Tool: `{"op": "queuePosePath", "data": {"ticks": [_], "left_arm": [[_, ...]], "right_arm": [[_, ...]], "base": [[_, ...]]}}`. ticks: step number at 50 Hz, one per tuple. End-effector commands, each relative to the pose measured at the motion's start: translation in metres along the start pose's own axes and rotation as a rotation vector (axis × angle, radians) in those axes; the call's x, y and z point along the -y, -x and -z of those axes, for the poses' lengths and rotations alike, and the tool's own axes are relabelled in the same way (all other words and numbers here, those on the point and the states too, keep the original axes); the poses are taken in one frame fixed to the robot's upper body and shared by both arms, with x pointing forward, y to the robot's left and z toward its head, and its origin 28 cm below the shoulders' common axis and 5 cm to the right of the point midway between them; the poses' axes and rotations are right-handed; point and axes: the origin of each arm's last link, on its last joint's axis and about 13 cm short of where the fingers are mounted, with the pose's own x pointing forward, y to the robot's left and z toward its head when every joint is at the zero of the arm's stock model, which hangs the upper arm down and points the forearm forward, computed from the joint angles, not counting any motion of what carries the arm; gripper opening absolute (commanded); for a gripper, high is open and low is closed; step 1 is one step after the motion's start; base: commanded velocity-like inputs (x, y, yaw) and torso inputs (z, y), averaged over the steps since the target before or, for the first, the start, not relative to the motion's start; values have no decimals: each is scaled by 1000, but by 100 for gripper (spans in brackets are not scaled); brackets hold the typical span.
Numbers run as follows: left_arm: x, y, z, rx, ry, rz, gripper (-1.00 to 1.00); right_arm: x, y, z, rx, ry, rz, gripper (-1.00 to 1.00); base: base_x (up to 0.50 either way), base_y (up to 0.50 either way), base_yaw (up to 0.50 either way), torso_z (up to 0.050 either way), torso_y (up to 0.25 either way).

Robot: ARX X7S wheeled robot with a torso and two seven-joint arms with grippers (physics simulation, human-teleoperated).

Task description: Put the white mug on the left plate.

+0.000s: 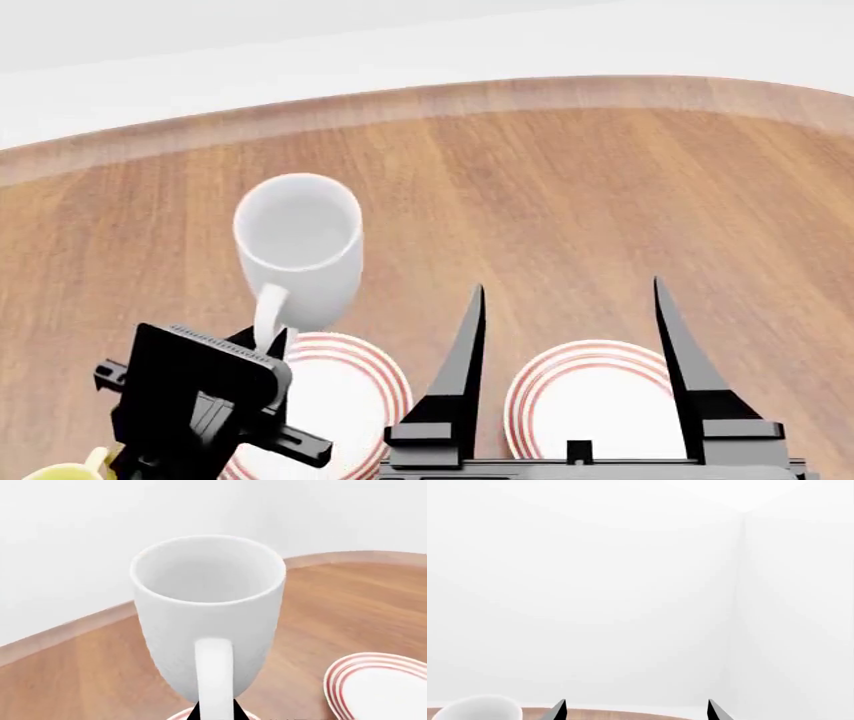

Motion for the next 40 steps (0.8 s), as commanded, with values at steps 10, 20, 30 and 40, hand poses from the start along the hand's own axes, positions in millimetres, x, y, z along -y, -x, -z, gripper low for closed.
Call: {"op": "queuePosePath", "data": {"ticks": [10,20,30,40], "left_arm": [[-11,-28,16,-54,9,-74,-100],[-13,-39,26,-76,1,-92,-100],[-11,-38,36,-97,5,-94,-100],[-8,-36,49,-120,15,-92,-100]], "right_arm": [[0,0,-1,4,-6,0,100],[1,0,-1,2,-7,2,100],[0,0,-1,1,-5,2,100],[0,0,-1,1,-5,0,100]], "base": [[0,0,0,0,0],[0,0,0,0,1],[0,0,0,0,0],[0,0,0,0,0]]}}
